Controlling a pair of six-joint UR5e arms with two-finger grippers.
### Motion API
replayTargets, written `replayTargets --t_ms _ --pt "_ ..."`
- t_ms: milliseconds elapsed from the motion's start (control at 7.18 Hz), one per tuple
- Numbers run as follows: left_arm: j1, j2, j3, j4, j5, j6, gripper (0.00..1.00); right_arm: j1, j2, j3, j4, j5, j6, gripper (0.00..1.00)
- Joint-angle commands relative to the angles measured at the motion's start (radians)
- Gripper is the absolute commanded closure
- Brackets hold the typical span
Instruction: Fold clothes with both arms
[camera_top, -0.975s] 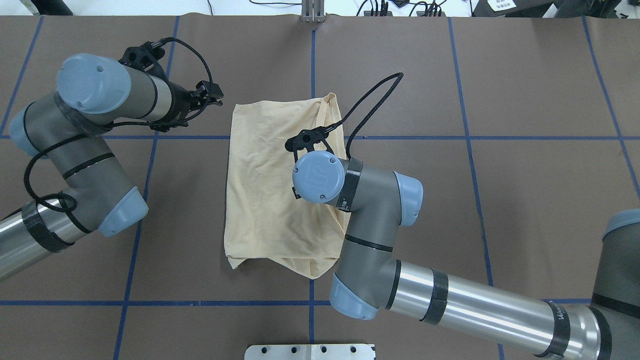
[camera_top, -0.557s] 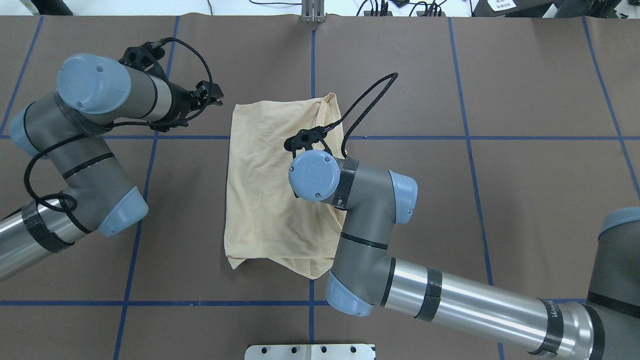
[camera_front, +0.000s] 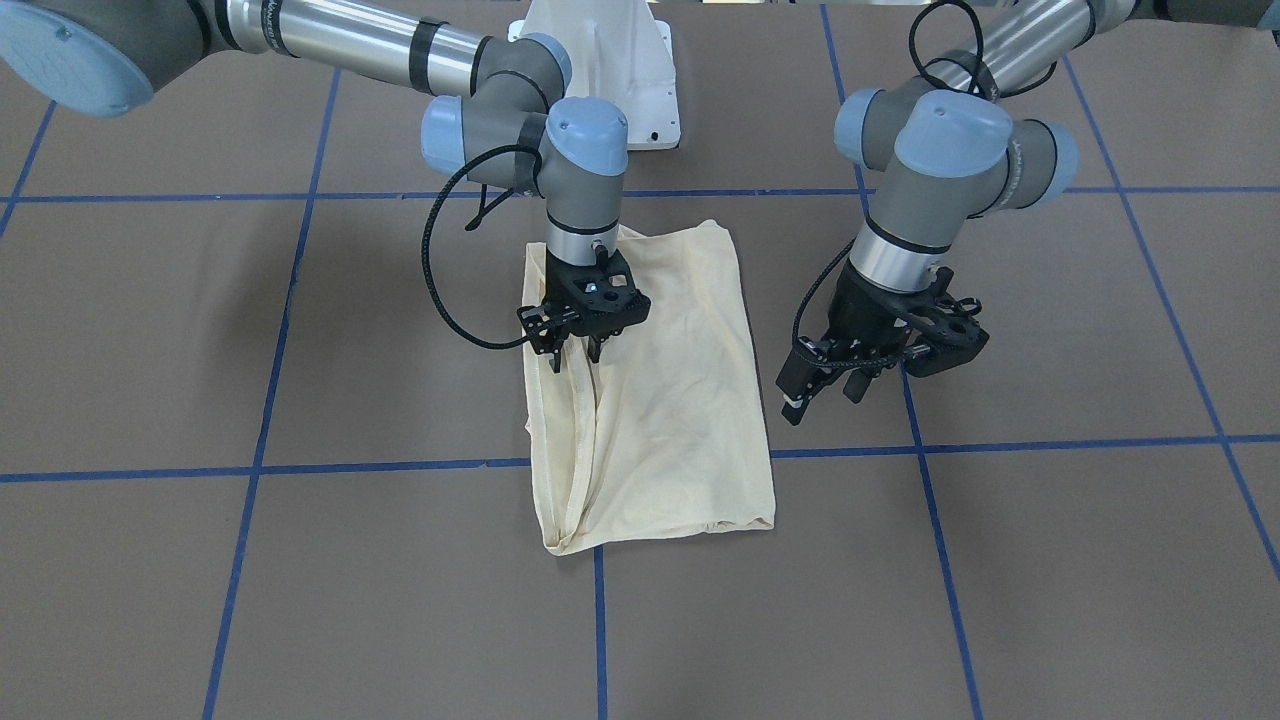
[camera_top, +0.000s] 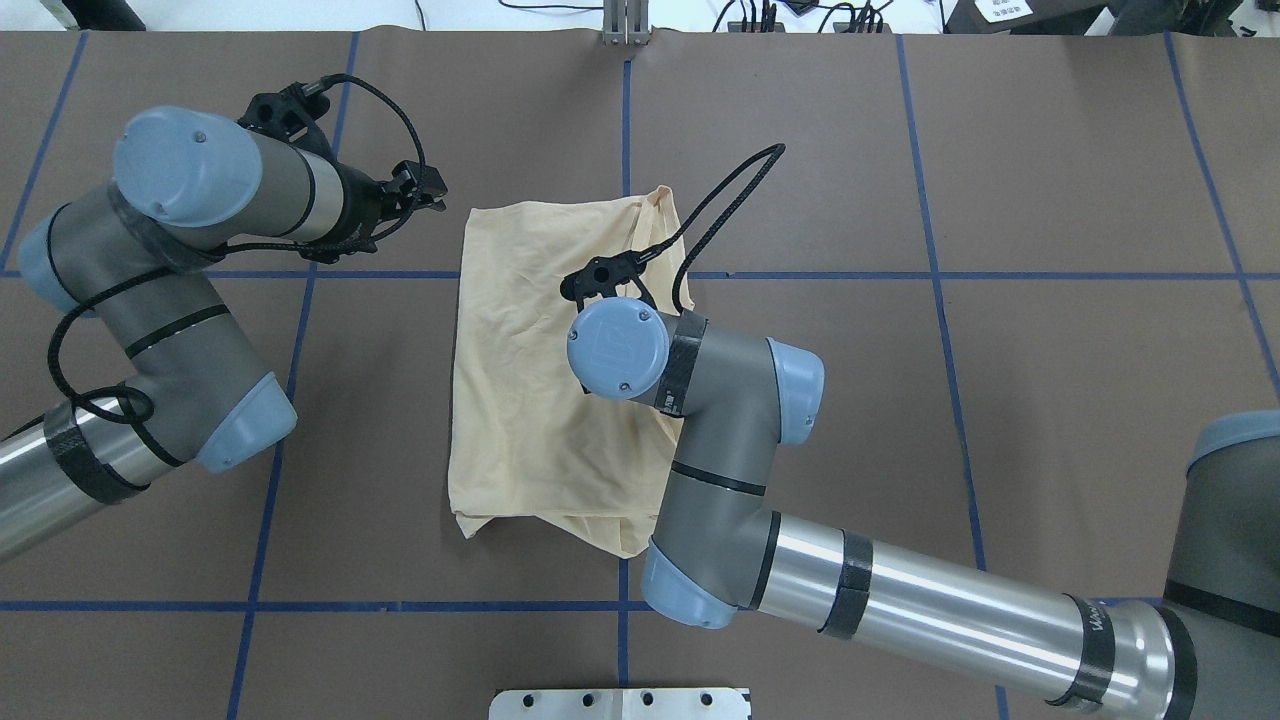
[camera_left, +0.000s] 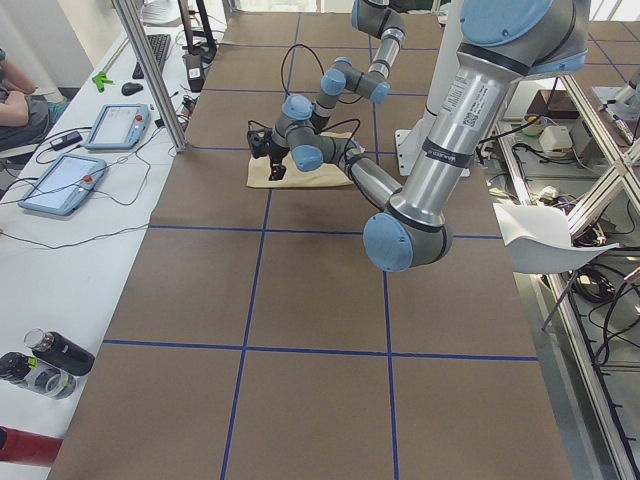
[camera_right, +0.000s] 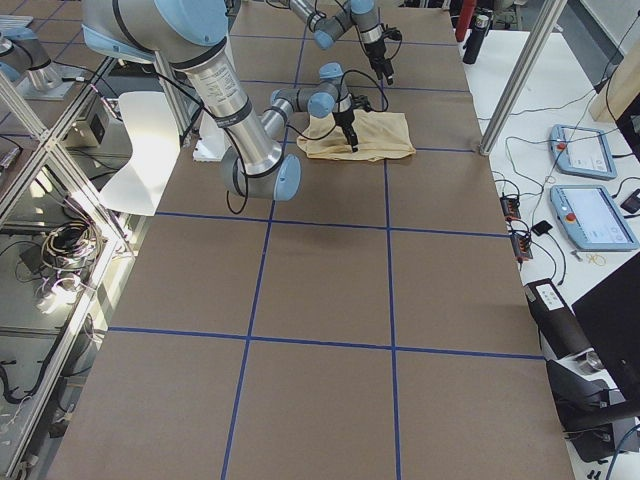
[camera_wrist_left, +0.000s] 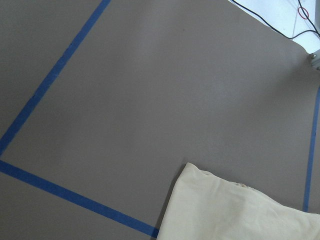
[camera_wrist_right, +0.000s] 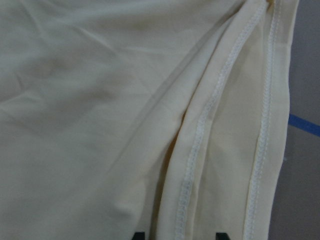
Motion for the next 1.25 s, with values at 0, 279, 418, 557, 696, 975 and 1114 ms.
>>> replayTargets --t_ms 0,279,418,557,696,975,1114 --pt "0.000 -0.001 0.000 -0.001 0.000 -0.001 0.00 0.002 -0.006 -0.001 0.002 0.000 -0.002 0.45" --pt "0.000 -0.008 -0.002 0.000 0.000 -0.001 0.00 0.017 -0.011 -0.001 0.000 0.009 -0.011 0.45" --pt "0.002 -0.012 -0.002 0.000 0.000 -0.001 0.00 0.030 -0.017 0.001 -0.001 0.011 -0.028 0.45" --pt "0.002 -0.013 -0.002 0.000 -0.002 -0.002 0.00 0.042 -0.023 0.001 -0.001 0.026 -0.031 0.45" --pt "0.002 -0.015 -0.002 0.000 -0.002 -0.005 0.00 0.047 -0.039 0.003 0.003 0.035 -0.041 0.45" --pt "0.002 -0.015 -0.003 0.000 0.000 -0.005 0.00 0.059 -0.048 0.009 0.002 0.061 -0.045 0.48" --pt "0.002 -0.016 -0.003 0.000 0.000 -0.005 0.00 0.065 -0.056 0.013 0.005 0.069 -0.049 0.49"
